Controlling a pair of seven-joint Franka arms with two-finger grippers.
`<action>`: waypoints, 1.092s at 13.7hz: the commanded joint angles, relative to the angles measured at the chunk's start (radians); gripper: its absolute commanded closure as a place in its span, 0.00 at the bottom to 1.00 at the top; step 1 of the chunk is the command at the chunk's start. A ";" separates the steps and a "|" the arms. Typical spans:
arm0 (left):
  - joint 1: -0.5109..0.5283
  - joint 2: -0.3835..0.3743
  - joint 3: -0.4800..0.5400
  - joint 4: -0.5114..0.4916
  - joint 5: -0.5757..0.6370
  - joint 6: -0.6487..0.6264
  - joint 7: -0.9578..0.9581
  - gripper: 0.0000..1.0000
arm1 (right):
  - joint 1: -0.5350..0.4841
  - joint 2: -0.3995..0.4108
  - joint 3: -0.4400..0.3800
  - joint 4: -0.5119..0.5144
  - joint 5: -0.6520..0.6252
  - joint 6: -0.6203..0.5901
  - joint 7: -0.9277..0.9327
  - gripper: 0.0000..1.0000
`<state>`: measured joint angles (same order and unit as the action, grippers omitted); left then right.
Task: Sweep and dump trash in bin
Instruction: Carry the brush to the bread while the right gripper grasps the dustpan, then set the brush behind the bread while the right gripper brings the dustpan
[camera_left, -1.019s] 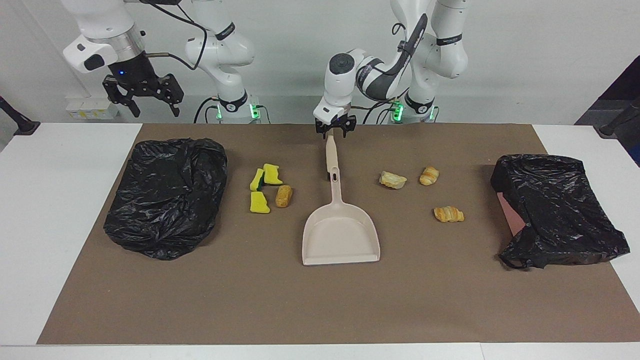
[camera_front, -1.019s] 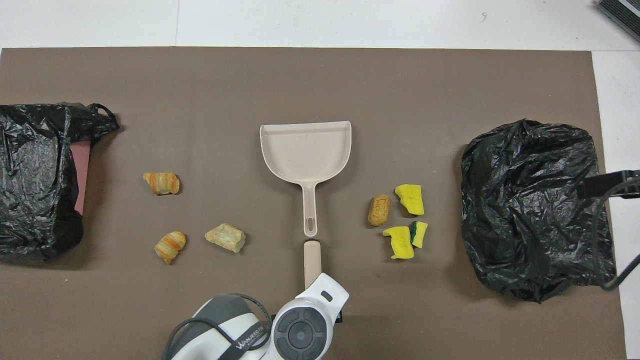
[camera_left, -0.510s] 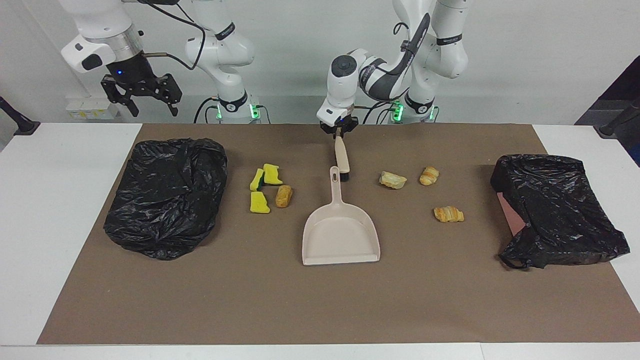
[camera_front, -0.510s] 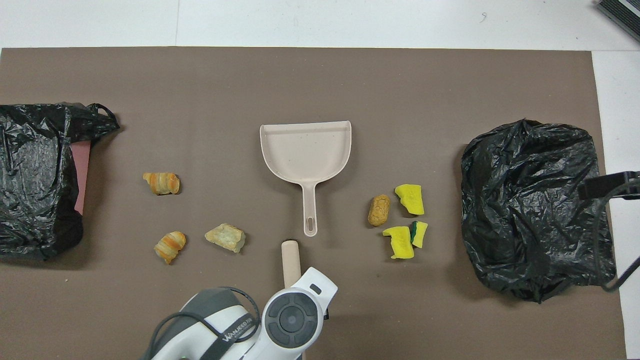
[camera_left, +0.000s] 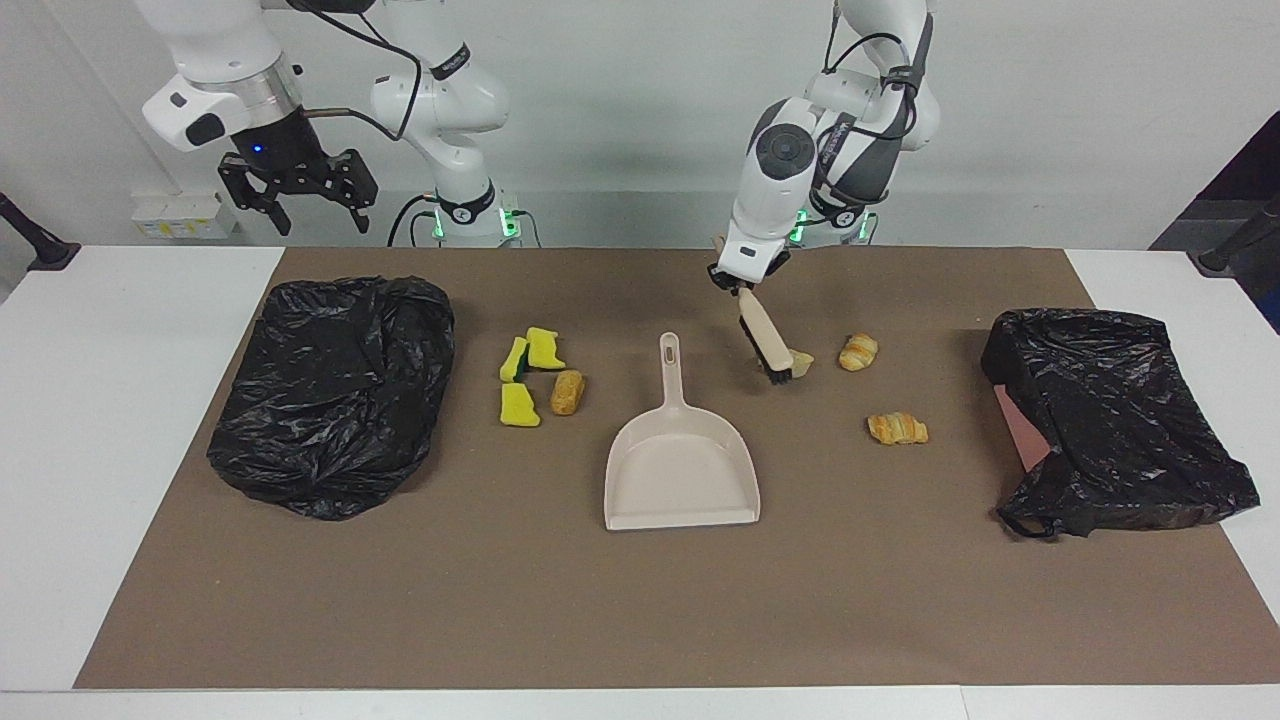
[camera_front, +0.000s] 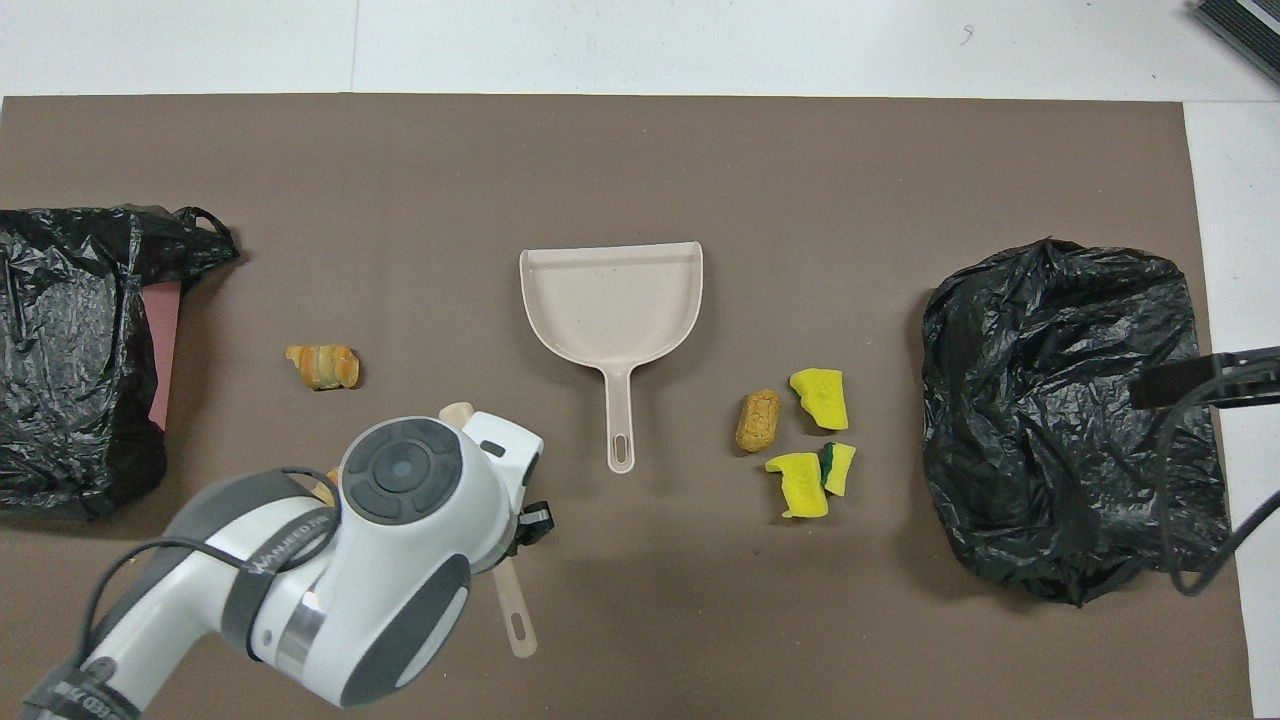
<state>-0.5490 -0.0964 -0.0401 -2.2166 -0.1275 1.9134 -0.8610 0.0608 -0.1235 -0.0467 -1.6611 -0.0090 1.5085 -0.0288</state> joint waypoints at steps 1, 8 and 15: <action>0.102 0.000 -0.014 0.015 0.019 -0.071 -0.094 1.00 | 0.104 0.033 0.010 -0.029 0.010 0.079 0.145 0.00; 0.313 -0.066 -0.014 -0.076 0.078 -0.238 -0.214 1.00 | 0.438 0.398 0.018 0.093 0.029 0.315 0.521 0.00; 0.302 -0.138 -0.017 -0.265 -0.012 0.070 0.078 1.00 | 0.583 0.601 0.041 0.086 0.055 0.608 0.639 0.00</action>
<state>-0.2434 -0.2145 -0.0573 -2.4555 -0.0937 1.9035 -0.8780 0.6304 0.4507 -0.0082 -1.5929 0.0360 2.0792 0.6031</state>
